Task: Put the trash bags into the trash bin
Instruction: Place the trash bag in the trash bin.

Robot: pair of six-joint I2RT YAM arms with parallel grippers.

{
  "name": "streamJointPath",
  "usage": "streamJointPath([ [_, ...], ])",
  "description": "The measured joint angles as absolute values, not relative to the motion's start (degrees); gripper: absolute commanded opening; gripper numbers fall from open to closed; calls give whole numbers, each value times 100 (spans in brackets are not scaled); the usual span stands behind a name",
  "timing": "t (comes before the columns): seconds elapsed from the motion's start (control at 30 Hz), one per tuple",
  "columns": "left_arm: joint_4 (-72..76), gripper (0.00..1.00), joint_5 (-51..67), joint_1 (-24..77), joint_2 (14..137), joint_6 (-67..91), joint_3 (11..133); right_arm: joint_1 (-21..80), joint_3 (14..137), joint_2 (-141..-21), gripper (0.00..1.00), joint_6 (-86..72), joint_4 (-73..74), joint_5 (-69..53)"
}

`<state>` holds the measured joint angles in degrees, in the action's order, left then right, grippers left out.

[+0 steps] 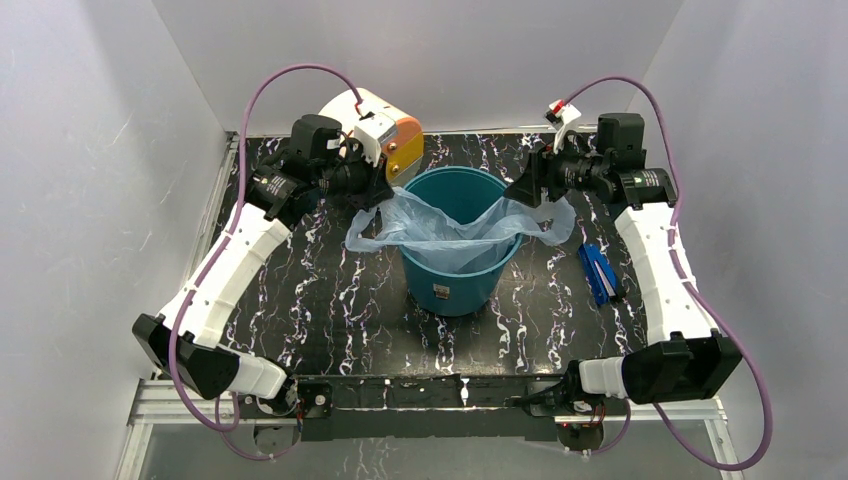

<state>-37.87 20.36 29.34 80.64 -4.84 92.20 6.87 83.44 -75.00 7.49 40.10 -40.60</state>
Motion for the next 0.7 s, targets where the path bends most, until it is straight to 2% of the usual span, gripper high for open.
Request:
streamJointPath([
  [0.1, -3776, 0, 2036, 2934, 8064, -484, 9220, 687, 8346, -7550, 78, 698, 3903, -4077],
  [0.2, -3774, 0, 2036, 2934, 8064, -486, 9220, 687, 8346, -7596, 77, 705, 3863, -4219],
  [0.4, -3774, 0, 2034, 2934, 8064, -486, 9220, 687, 8346, -7743, 67, 869, 4051, -4598],
  [0.7, -3765, 0, 1966, 2934, 8064, -464, 9220, 687, 8204, -7450, 45, 998, 4112, -4663],
])
